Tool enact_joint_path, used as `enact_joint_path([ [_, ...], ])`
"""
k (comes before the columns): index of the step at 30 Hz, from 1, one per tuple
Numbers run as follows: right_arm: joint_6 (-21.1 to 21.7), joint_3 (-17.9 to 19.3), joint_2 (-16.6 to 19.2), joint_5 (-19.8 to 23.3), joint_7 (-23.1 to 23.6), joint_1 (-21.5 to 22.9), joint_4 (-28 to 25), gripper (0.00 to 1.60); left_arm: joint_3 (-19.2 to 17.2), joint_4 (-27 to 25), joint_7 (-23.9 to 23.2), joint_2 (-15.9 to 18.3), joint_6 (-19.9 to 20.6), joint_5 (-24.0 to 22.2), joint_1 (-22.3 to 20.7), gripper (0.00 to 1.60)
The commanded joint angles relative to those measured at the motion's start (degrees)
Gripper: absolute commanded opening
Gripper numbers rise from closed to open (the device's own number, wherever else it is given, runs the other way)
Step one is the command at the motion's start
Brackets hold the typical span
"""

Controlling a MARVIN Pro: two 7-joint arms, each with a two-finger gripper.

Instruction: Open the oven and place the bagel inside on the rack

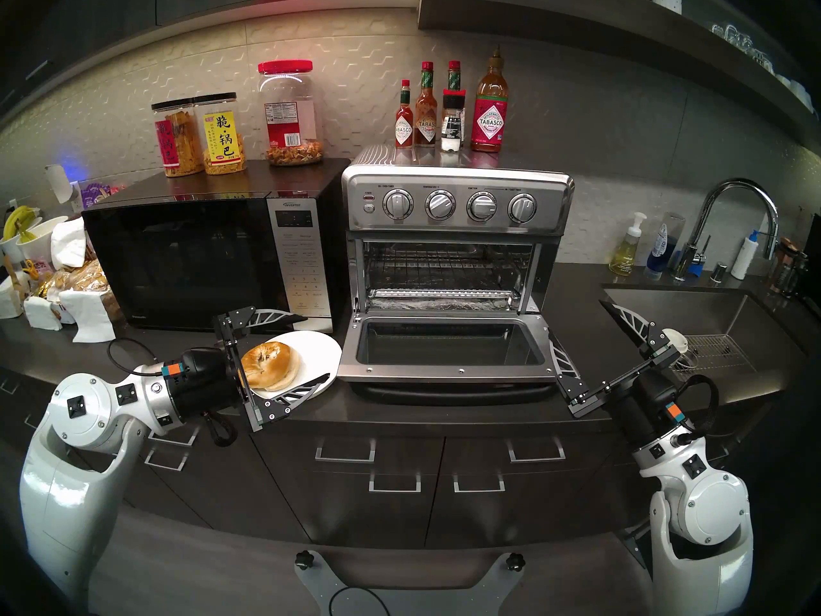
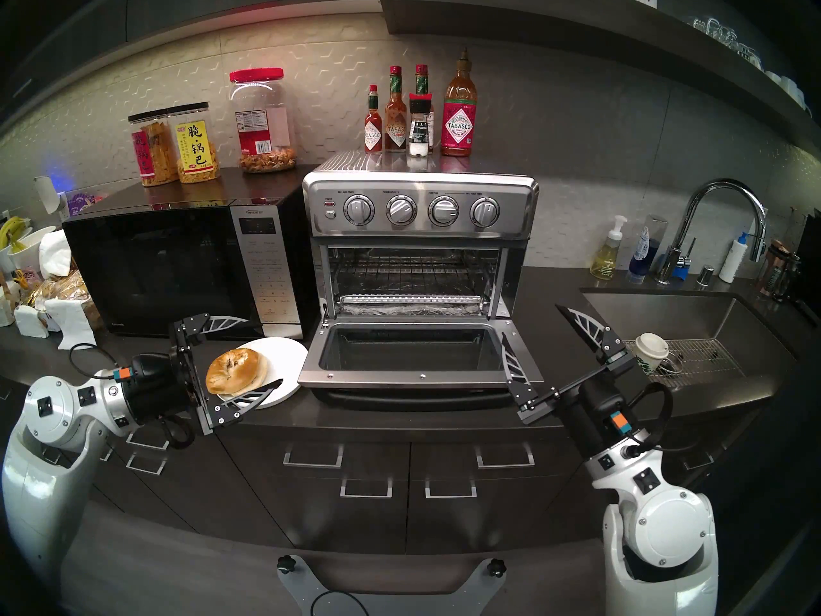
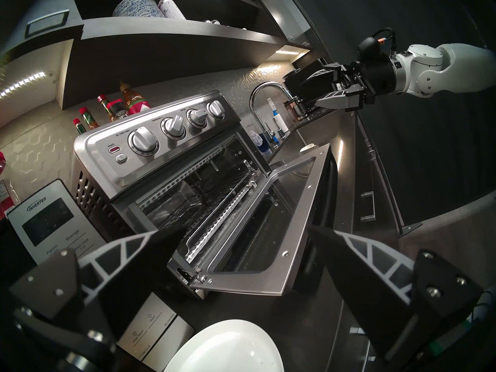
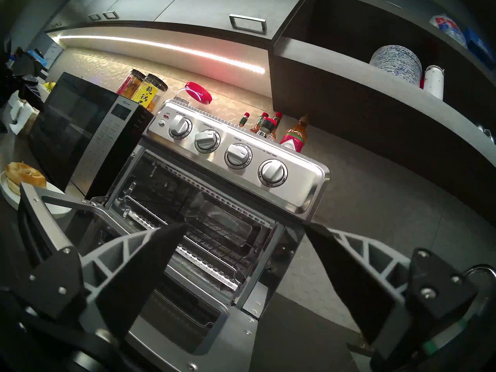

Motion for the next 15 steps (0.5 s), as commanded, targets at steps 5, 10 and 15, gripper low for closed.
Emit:
enact_joint_path([
  [5, -0.49, -0.11, -0.25, 0.55, -0.19, 0.47, -1.32, 1.6, -0.36, -0.72, -0.1, 0.11, -0.01, -0.13, -0.09, 1.6],
  [10, -0.49, -0.1, -0.29, 0.55, -0.16, 0.49, -1.32, 1.6, -0.36, -0.72, -0.12, 0.09, -0.01, -0.12, -0.1, 1.6],
  [15, -0.5, -0.09, -0.33, 0.54, -0.12, 0.5, -1.32, 1.6, -0.36, -0.72, -0.13, 0.07, 0.0, -0.11, -0.1, 1.6],
])
